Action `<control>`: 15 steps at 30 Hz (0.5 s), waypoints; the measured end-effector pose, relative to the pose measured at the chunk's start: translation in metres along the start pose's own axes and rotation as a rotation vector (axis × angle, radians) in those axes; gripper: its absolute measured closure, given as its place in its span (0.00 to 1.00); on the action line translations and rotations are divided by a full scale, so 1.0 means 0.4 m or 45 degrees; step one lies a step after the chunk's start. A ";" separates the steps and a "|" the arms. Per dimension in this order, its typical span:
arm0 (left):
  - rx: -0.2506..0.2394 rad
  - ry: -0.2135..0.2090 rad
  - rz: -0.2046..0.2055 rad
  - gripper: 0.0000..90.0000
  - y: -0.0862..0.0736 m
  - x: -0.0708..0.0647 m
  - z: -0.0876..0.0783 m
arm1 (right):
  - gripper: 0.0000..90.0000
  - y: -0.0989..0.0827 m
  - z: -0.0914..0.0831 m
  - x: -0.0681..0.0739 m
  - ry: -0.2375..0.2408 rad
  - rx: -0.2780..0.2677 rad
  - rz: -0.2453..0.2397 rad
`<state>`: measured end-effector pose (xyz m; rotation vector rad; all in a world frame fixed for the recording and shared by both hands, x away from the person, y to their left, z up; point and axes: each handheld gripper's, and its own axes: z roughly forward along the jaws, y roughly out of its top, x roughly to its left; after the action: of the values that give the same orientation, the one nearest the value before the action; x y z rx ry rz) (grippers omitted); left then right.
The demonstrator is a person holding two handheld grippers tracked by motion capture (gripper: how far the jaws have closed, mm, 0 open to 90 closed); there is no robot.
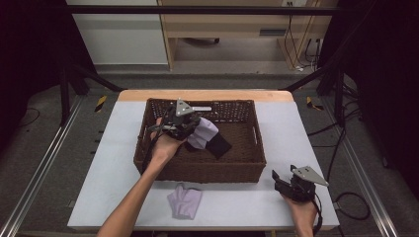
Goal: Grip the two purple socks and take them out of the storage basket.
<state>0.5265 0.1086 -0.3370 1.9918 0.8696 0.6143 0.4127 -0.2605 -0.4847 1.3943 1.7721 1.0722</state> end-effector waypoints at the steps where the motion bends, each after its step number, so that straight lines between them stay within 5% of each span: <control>1: -0.019 0.001 -0.003 0.97 0.001 -0.001 -0.011 | 0.32 0.000 0.000 0.000 0.000 0.000 -0.001; 15: -0.228 0.007 -0.060 0.97 0.013 0.011 -0.176 | 0.33 0.000 0.000 0.000 -0.003 -0.003 -0.006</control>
<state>0.4826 0.1460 -0.2961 1.8048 0.8328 0.6480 0.4127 -0.2604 -0.4848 1.3891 1.7710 1.0690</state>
